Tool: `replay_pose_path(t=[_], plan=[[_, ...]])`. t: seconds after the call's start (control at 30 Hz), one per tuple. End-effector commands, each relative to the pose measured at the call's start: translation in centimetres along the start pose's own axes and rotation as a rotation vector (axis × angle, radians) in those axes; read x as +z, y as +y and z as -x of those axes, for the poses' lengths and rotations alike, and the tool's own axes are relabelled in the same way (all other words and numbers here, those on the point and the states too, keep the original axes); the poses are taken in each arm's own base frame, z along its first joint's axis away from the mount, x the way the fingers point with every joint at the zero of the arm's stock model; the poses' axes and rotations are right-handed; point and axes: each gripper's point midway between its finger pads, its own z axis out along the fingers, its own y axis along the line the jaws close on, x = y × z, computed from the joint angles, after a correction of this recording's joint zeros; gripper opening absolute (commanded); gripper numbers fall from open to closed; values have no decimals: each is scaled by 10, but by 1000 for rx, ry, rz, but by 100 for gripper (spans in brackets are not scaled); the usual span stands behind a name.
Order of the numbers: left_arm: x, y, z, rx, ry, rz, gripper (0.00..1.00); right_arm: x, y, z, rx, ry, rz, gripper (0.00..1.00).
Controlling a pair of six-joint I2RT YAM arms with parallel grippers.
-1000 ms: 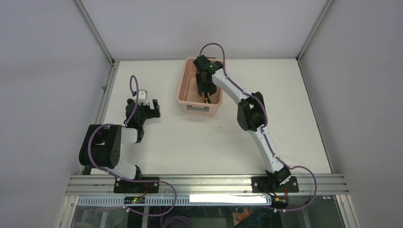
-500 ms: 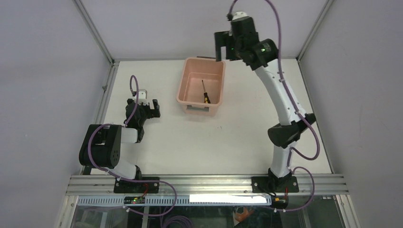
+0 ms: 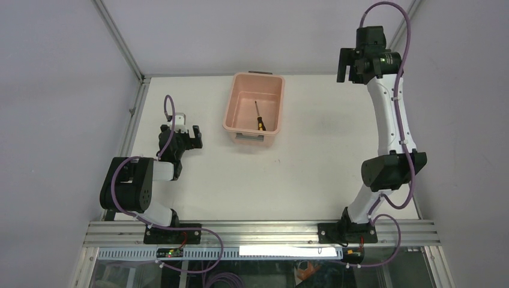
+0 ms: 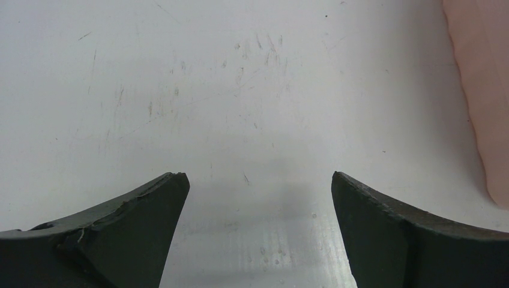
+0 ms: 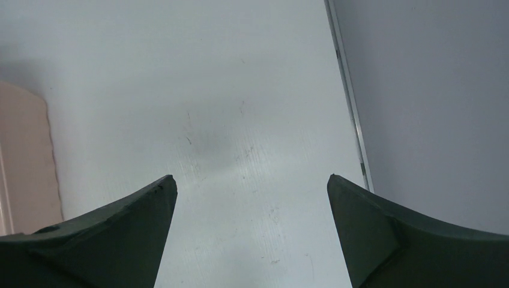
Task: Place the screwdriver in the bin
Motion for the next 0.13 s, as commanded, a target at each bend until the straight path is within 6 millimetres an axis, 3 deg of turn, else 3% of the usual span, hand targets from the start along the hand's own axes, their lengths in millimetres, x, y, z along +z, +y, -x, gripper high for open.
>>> replay_pose_path(t=[0.0,0.1], plan=[[-1,-5,17,-16,-54,-17,99,-44,-13,22,20,-163,26,99],[-1,-6,17,-16,-54,-17,99,-44,-15,19,37,-176,15,99]])
